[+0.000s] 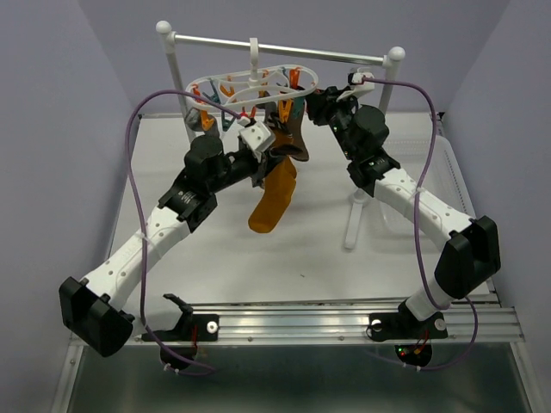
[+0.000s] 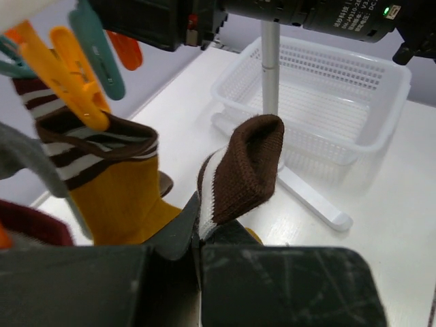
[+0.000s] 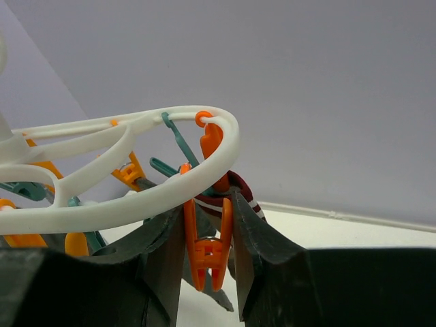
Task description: Clip the socks to the hanger
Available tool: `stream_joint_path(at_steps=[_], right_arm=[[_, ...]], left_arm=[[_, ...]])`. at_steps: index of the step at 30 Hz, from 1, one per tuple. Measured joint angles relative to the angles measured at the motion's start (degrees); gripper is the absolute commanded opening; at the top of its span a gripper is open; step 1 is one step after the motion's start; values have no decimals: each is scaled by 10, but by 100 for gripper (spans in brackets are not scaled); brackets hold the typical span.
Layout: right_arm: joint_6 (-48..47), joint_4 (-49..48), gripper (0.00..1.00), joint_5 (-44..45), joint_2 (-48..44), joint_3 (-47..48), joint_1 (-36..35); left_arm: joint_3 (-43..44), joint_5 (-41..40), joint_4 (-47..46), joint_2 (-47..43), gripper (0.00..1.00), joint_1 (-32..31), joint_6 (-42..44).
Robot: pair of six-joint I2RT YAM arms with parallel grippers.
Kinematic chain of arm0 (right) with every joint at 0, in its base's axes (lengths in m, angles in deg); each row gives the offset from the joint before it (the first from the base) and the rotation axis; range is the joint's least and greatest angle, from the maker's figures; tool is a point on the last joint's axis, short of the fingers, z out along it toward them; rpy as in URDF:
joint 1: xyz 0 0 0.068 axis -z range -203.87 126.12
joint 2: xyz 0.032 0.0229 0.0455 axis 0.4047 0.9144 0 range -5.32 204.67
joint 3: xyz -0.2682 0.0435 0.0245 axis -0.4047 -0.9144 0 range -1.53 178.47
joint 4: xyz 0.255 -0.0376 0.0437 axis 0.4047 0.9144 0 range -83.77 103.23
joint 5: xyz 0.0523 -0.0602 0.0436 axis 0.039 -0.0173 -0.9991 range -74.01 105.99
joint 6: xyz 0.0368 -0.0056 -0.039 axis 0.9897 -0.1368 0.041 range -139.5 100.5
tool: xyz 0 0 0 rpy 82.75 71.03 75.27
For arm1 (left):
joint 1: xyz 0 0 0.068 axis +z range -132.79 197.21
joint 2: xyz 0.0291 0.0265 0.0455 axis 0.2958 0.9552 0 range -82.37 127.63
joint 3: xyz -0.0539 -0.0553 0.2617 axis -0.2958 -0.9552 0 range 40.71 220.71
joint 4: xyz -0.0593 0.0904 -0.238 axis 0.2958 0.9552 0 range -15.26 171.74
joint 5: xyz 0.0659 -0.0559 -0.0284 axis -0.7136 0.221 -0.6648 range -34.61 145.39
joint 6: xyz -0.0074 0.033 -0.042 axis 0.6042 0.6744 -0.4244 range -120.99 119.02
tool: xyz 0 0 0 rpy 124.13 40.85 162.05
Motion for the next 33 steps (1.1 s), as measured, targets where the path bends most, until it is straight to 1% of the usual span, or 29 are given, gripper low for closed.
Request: stream_joint_path(at_steps=[8, 12, 18, 19, 24, 27, 33], right_arm=[[23, 30, 1, -10, -14, 0, 0], [26, 37, 1, -23, -28, 0, 0], [27, 39, 1, -51, -51, -2, 0], [27, 38, 1, -60, -54, -4, 0], [26, 39, 1, -105, -69, -19, 0], [24, 39, 1, -125, -73, -28, 0], [16, 42, 1, -150, -79, -38, 0]], left_arm=[[1, 42, -33, 102, 0, -14, -59], [3, 54, -45, 140, 0, -14, -114], [21, 66, -70, 155, 0, -14, -208], [30, 66, -73, 155, 0, -14, -234], [76, 68, -66, 162, 0, -13, -304], [94, 81, -68, 171, 0, -5, -332], [94, 132, -78, 199, 0, 35, -372]])
